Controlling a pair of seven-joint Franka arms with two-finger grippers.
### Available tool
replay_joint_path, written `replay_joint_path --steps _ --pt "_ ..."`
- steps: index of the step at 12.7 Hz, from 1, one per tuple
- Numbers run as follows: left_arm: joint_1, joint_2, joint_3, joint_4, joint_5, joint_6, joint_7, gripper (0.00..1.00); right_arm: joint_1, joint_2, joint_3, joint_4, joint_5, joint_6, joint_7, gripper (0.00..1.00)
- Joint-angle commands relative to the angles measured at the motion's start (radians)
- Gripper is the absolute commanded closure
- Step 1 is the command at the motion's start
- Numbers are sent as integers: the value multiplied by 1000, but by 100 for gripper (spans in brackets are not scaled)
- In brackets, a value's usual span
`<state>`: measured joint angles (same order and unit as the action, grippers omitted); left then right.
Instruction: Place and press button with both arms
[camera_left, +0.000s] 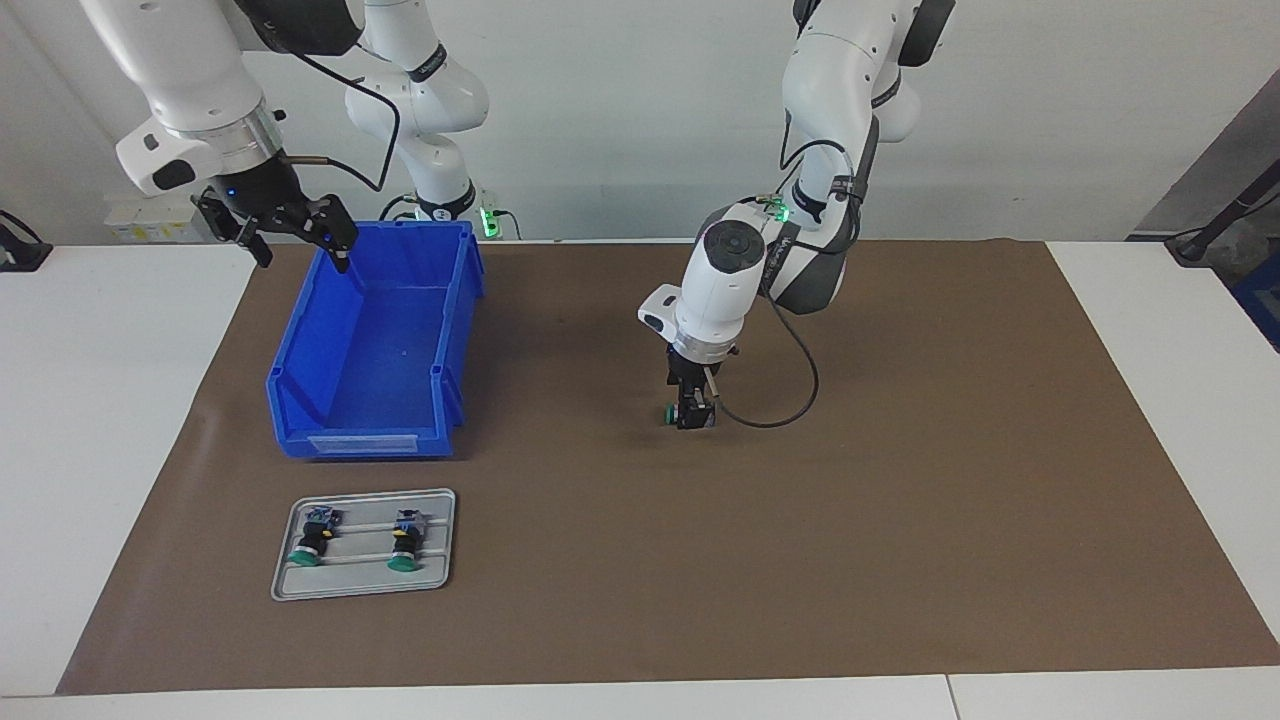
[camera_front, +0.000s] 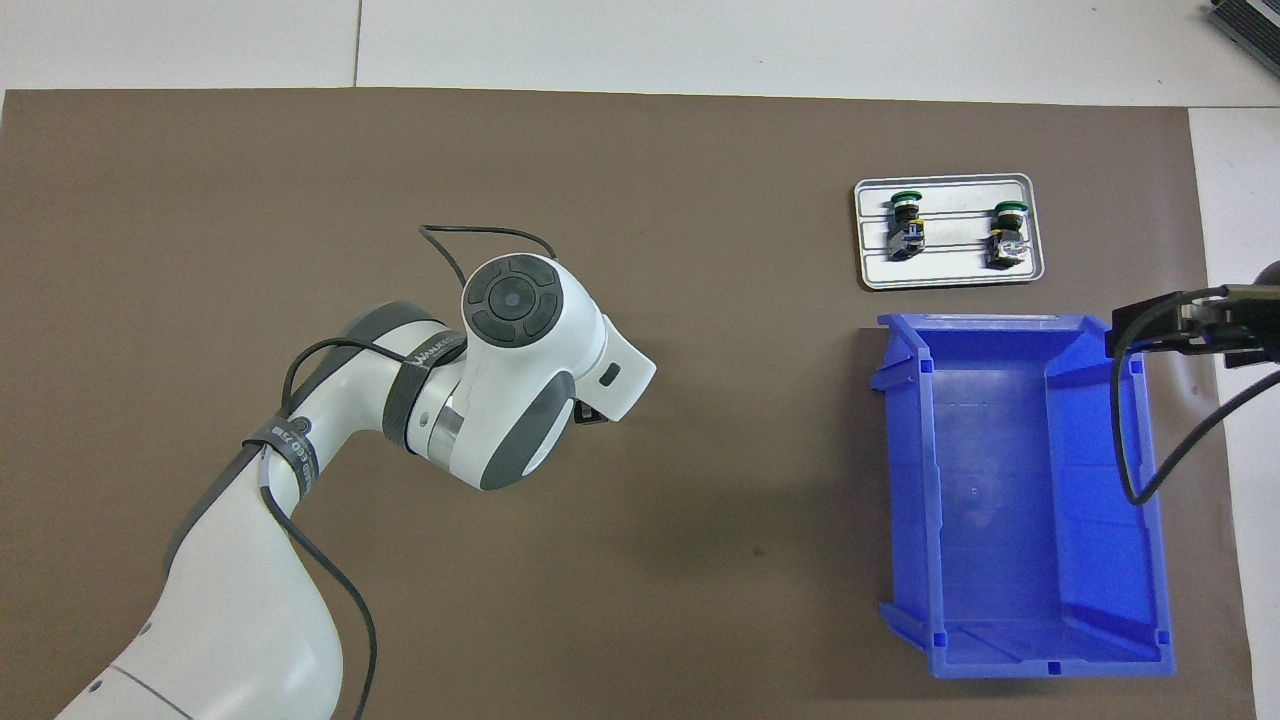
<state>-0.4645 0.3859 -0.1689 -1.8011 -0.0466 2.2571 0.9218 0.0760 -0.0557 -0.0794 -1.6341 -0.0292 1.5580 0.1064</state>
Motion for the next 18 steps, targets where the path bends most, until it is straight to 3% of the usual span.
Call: replay_joint_path --steps 1,4,10,16,18 --pt "-19 -16 15 -60 -13 71 49 15 -12 -32 0 -36 20 13 3 0" --pt "-28 -18 15 -112 -13 153 57 15 -16 -27 -8 -32 22 5 -2 0" --pt "-28 -13 17 -143 -12 197 65 15 -15 -32 -10 -32 22 4 -5 0" --pt "-29 -4 19 -176 -12 269 65 21 -2 -32 -10 -32 20 4 -5 0" --pt "-29 -4 19 -176 -12 268 65 28 -2 -33 -10 -32 20 4 -5 0"
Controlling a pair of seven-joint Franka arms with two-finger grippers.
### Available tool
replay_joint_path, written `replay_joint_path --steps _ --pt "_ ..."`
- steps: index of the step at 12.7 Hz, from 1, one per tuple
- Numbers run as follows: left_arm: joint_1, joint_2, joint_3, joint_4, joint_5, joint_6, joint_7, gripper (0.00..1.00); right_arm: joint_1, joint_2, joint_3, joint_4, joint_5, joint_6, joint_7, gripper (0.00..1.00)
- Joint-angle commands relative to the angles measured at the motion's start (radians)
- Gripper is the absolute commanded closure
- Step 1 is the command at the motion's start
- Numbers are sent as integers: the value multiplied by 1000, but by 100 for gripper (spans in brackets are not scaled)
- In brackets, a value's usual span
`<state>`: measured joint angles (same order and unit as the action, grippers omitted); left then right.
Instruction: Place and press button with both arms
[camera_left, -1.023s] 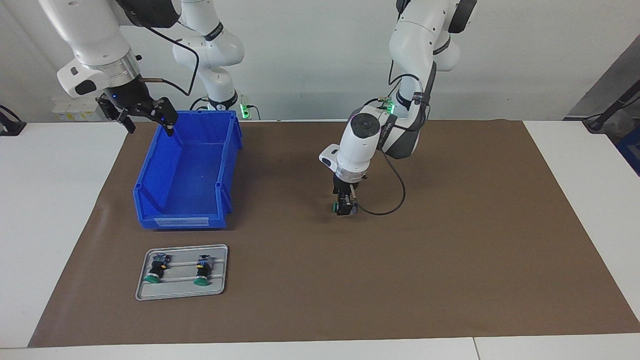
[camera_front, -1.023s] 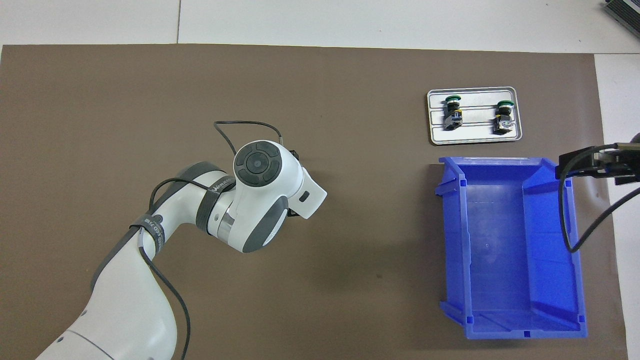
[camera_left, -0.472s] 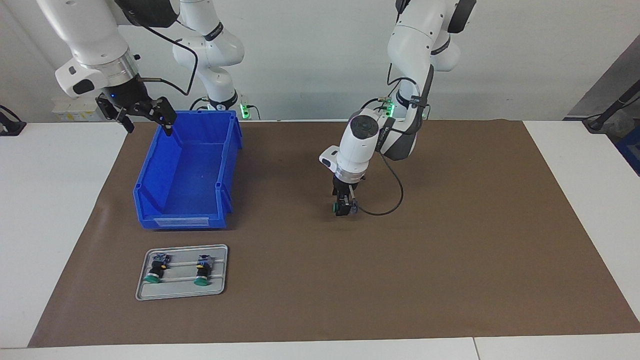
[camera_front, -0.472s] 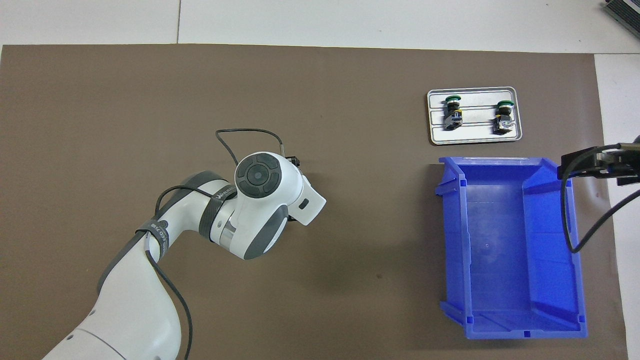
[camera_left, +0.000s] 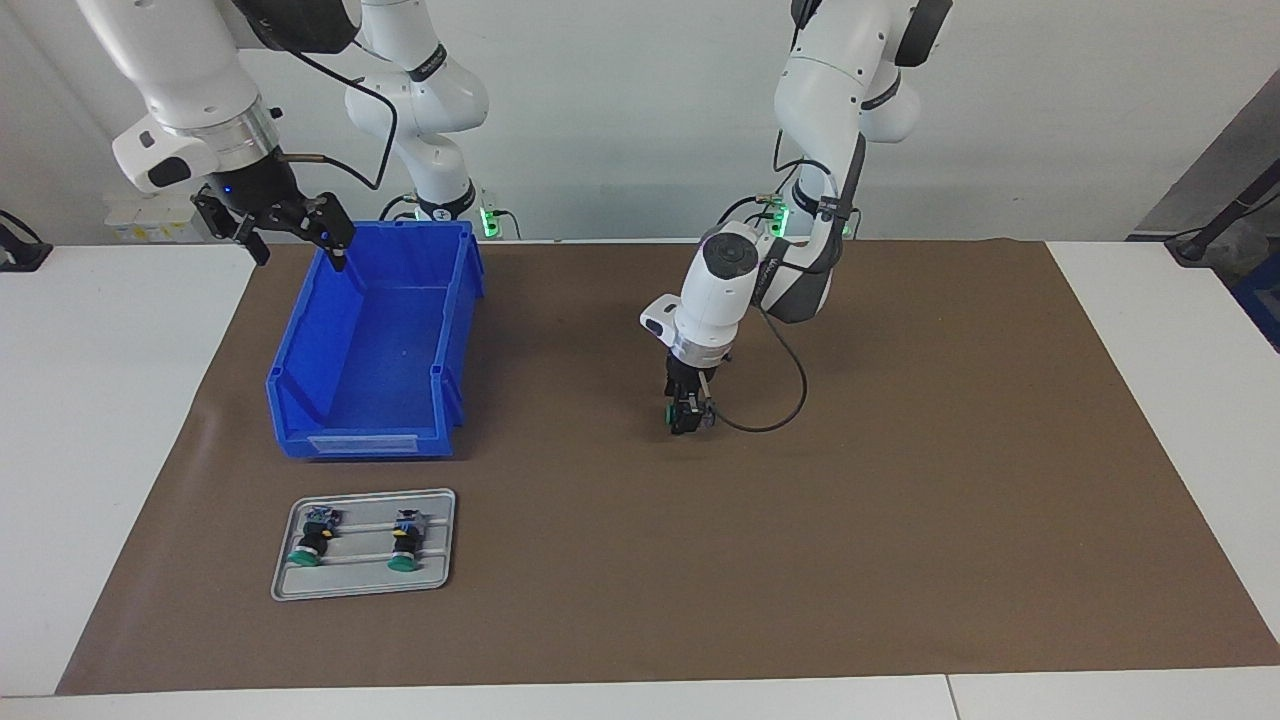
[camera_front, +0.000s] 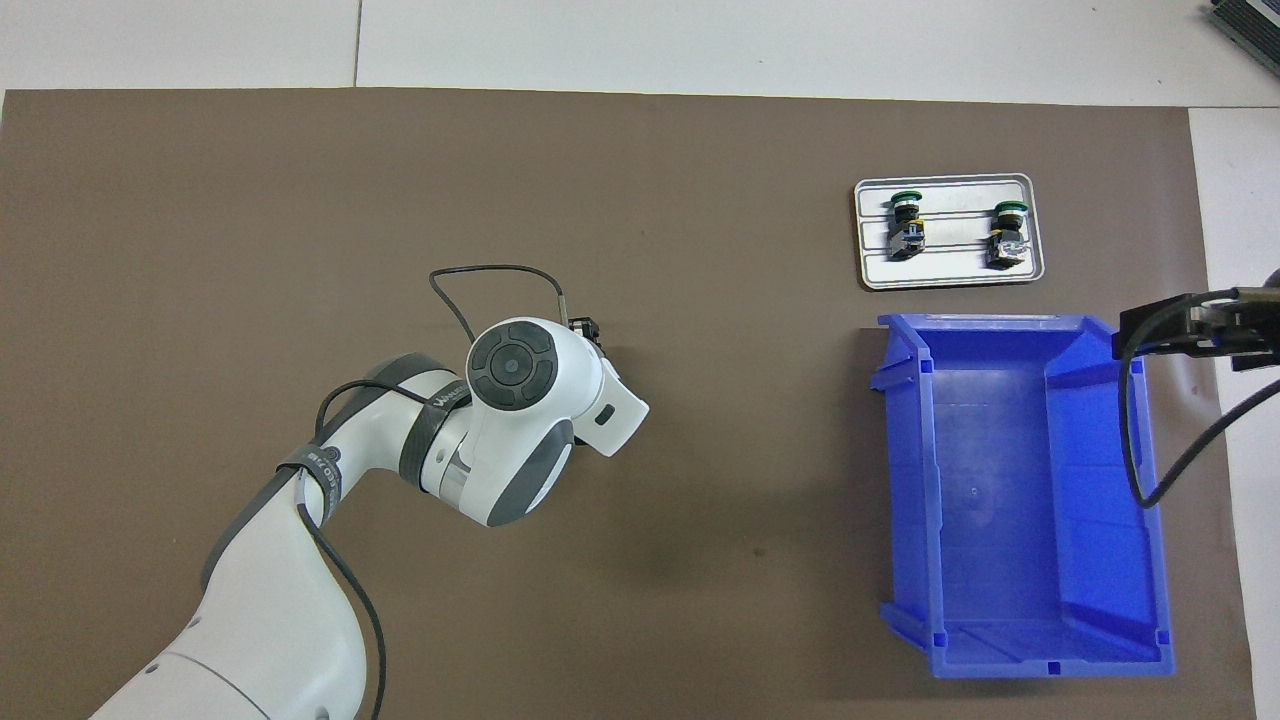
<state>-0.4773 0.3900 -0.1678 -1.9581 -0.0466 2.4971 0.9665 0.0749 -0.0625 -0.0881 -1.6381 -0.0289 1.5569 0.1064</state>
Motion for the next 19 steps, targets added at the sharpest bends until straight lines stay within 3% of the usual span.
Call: replay_joint_path --steps 1,3,5,8,11,15,19 --pt "-17 -8 17 -19 -10 25 20 33 -1 -26 1 -28 21 5 -5 0" --pt "-17 -8 17 -19 -9 23 20 42 -1 -26 1 -28 21 5 -5 0" --pt "-15 -8 19 -19 -4 22 20 60 -1 -26 1 -28 20 5 -5 0" --pt "-11 -8 17 -12 -2 17 20 69 -1 -26 1 -28 20 5 -5 0" --pt "-3 -3 19 16 -2 8 20 71 -1 -26 1 -28 20 5 -5 0" --pt "67 29 13 151 -28 -99 23 70 -1 -26 1 -28 21 5 -5 0" --pt "169 -6 4 150 -327 -101 199 69 -1 -26 1 -28 20 5 -5 0"
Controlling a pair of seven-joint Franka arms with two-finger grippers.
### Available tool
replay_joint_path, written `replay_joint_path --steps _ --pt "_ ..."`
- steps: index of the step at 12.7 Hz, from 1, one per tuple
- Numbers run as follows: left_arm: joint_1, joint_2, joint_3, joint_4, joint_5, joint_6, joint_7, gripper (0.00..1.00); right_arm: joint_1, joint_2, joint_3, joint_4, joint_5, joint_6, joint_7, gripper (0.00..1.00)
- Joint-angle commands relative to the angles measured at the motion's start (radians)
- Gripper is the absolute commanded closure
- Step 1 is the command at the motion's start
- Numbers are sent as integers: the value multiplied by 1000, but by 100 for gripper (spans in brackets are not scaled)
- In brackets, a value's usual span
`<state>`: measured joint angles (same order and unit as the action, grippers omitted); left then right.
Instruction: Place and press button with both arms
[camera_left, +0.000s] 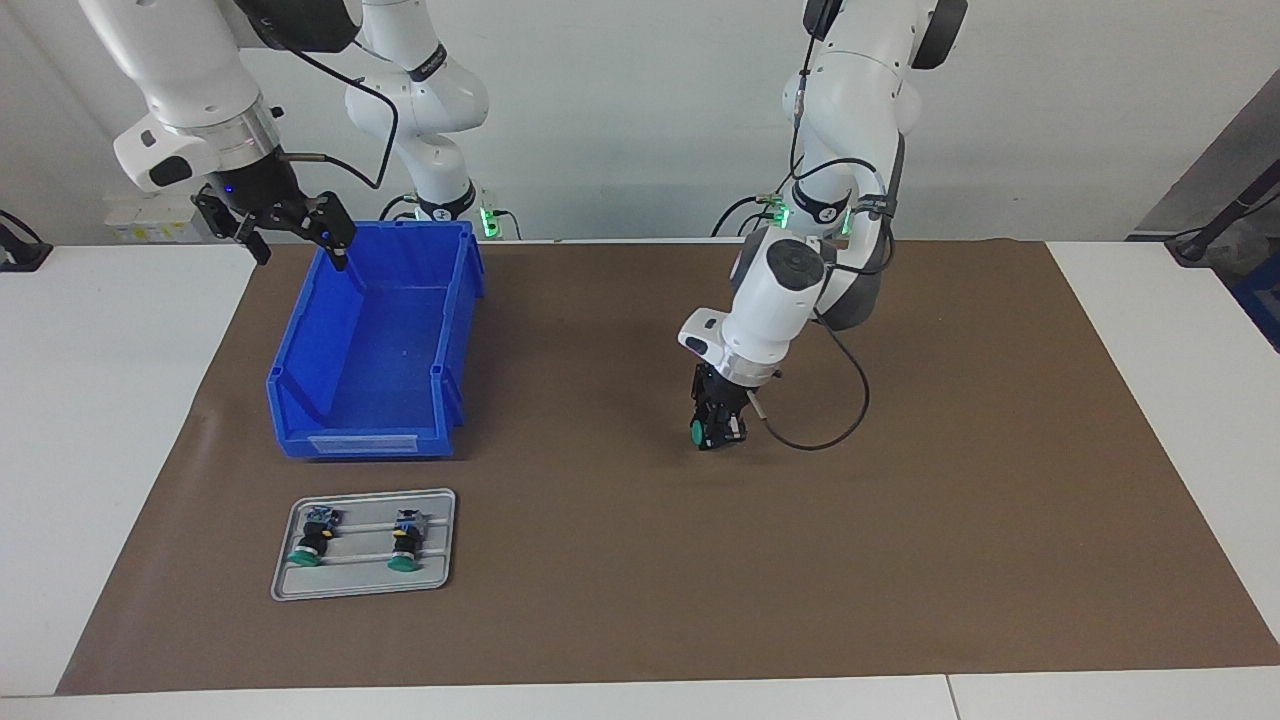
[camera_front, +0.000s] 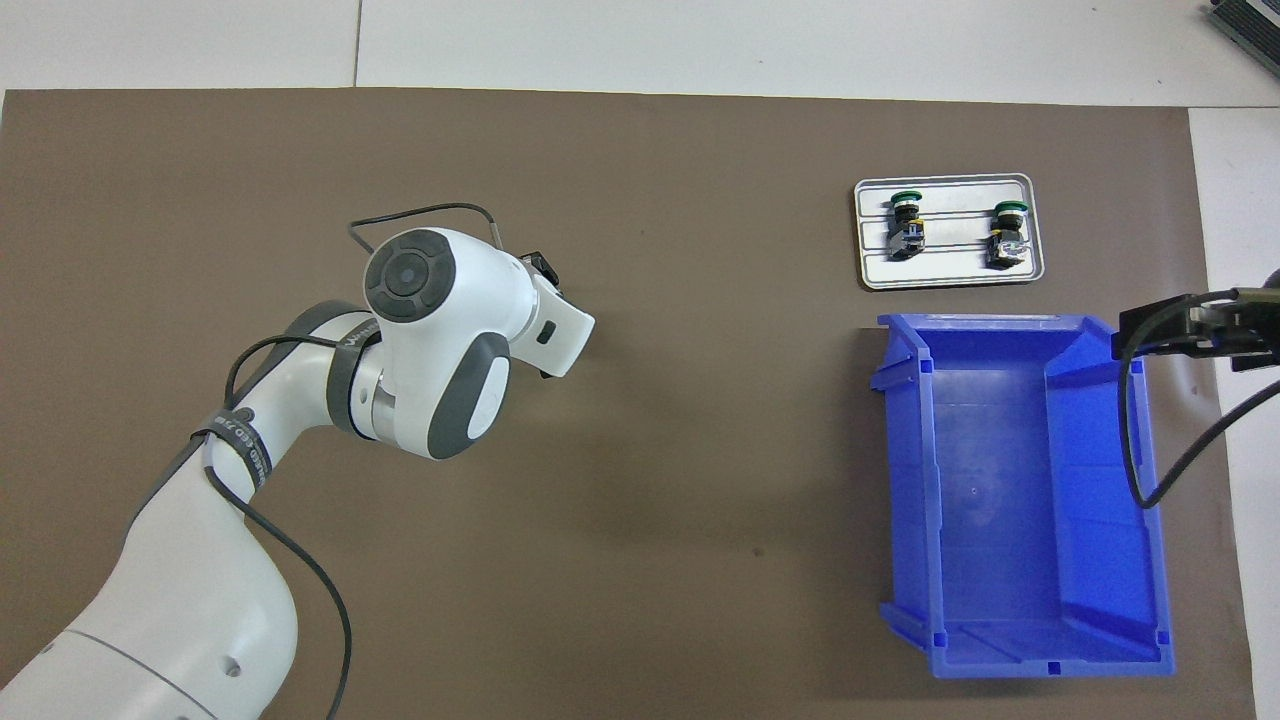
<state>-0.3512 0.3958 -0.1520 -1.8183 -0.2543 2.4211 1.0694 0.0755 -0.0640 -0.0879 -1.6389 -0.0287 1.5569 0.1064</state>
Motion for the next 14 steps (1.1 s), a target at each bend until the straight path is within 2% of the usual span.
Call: replay_joint_path --steps 1,4,7,11,14 --pt "54 -24 -9 -1 -205 -25 156 69 -2 -25 0 -27 19 5 -5 0" --pt "106 -38 -12 -33 -386 -27 289 69 -2 -25 0 -27 19 5 -5 0" --pt "144 -70 -11 -94 -661 -27 488 66 -2 -25 0 -27 21 5 -5 0" --pt "176 -115 -11 -196 -906 -33 706 67 -2 -25 -1 -27 21 5 -5 0" --pt "184 -153 -9 -280 -1179 -33 897 68 -2 -25 0 -27 21 5 -5 0"
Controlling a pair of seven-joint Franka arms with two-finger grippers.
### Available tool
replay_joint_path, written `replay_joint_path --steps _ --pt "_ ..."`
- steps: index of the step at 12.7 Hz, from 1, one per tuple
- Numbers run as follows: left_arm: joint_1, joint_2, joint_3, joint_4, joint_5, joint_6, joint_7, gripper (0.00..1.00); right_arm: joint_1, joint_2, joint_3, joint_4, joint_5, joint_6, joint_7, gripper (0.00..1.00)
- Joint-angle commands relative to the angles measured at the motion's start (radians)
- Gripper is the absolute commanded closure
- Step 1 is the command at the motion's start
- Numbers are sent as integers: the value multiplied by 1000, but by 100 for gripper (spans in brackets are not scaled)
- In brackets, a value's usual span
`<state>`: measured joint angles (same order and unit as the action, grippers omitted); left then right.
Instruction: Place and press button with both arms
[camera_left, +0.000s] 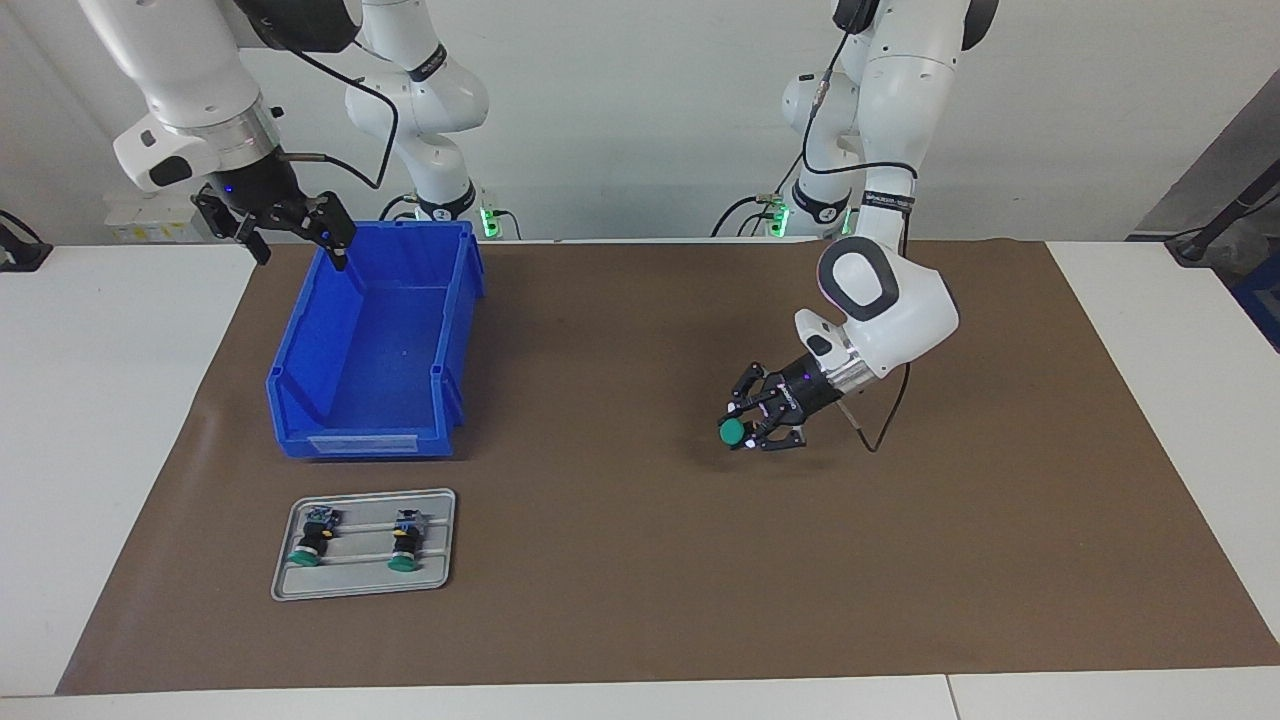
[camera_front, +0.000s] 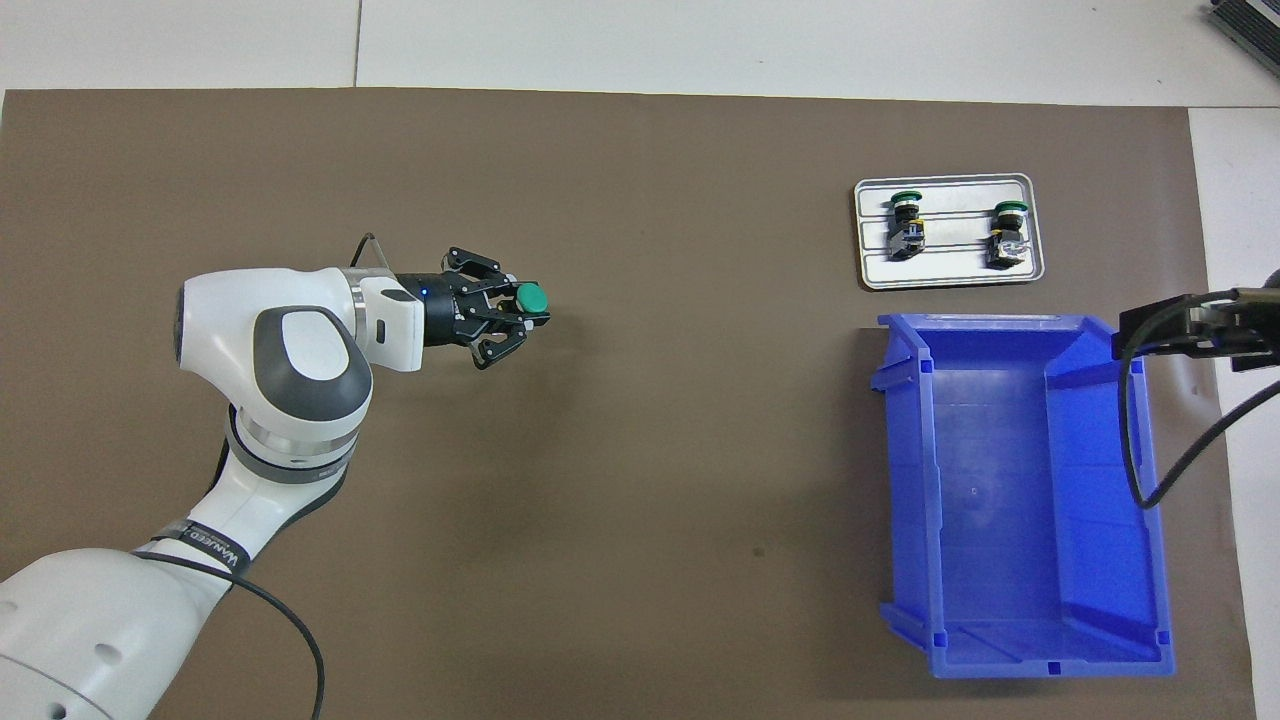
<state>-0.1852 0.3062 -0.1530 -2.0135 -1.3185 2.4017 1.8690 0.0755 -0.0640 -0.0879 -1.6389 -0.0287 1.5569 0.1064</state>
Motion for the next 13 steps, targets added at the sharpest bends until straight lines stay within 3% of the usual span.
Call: replay_joint_path --steps 1,4,7,13 --pt "21 -68 -7 -102 -148 -15 125 69 -2 -25 -1 -27 21 5 -5 0" --pt "79 -75 -7 -146 -191 -91 191 70 -2 -25 -1 -27 19 5 -5 0" --pt "147 -75 -7 -200 -327 -209 298 71 -2 -25 -1 -27 19 5 -5 0" --pt "150 -75 -5 -252 -479 -263 386 71 -2 -25 -1 -27 21 5 -5 0"
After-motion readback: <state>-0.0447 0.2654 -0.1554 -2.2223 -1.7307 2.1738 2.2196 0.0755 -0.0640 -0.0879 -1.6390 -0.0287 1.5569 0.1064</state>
